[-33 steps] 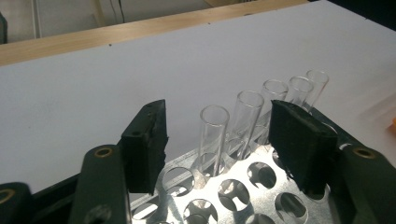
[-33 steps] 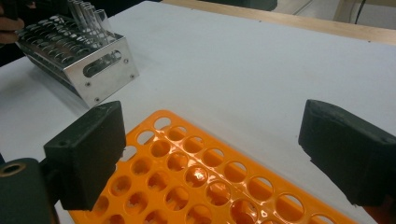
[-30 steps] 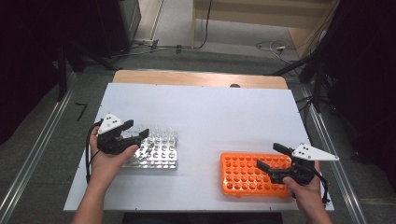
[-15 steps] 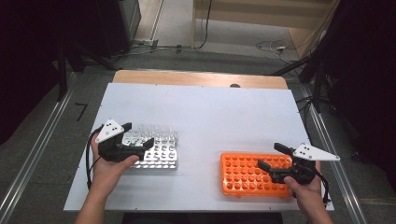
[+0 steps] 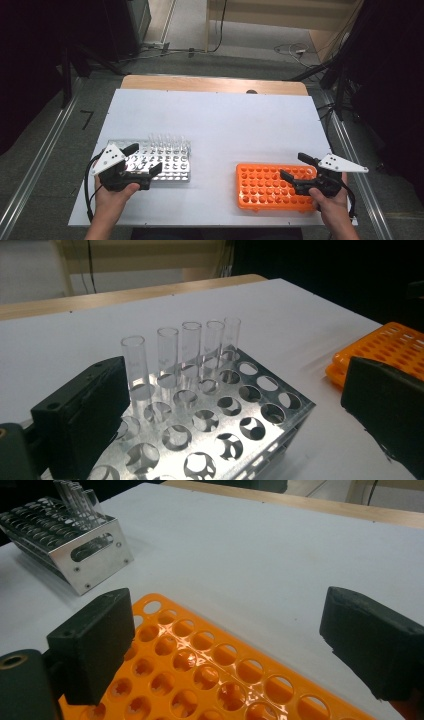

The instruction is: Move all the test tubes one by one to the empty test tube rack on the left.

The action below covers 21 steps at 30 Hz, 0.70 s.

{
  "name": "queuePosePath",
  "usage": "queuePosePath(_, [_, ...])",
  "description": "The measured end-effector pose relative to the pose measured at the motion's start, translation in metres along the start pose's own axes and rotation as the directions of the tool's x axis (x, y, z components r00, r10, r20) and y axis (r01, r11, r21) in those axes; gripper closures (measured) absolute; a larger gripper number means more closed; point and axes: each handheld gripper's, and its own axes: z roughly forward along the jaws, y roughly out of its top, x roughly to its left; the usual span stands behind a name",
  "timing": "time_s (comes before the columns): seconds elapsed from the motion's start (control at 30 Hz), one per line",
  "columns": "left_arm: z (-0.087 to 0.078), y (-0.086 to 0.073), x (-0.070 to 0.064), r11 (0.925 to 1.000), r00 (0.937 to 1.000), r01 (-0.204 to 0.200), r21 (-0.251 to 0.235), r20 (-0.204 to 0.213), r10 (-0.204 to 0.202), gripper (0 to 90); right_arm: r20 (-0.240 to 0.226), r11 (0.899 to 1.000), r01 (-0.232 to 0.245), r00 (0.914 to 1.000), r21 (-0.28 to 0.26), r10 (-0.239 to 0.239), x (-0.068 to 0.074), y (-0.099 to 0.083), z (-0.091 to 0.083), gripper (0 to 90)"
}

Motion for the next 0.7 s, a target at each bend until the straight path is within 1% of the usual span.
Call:
queuePosePath(0.1, [-0.009, -0.005, -0.003, 0.9998, 0.9998, -0.018, -0.005, -0.001, 0.018, 0.0, 0.003, 1.000, -0.004, 1.0000, -0.003, 0.004, -0.004, -0.002, -0.001, 5.9])
queuePosePath(0.23, [-0.019, -0.008, -0.001, 0.9986, 0.9989, -0.045, -0.028, 0.015, 0.045, 0.0, 0.016, 1.000, -0.013, 0.9998, -0.001, 0.013, -0.007, -0.004, -0.002, 5.9])
queuePosePath(0.33, [-0.023, -0.009, 0.006, 0.9979, 0.9996, -0.023, -0.060, 0.017, 0.025, 0.0, 0.020, 1.000, -0.006, 0.9998, -0.002, 0.006, -0.009, -0.006, -0.001, 5.9])
queuePosePath(0.37, [-0.023, -0.009, 0.008, 0.9975, 0.9997, -0.017, -0.068, 0.018, 0.019, 0.0, 0.022, 1.000, -0.011, 0.9997, -0.001, 0.011, -0.010, -0.006, -0.001, 5.9])
queuePosePath(0.5, [-0.024, -0.011, 0.011, 0.9977, 0.9998, -0.016, -0.065, 0.008, 0.017, 0.0, 0.030, 1.000, -0.014, 0.9995, 0.000, 0.014, -0.014, -0.009, -0.002, 5.9])
queuePosePath(0.7, [-0.025, -0.012, 0.013, 0.9978, 0.9998, -0.015, -0.065, 0.009, 0.016, 0.0, 0.042, 1.000, -0.022, 0.9989, -0.004, 0.022, -0.021, -0.012, -0.003, 5.9])
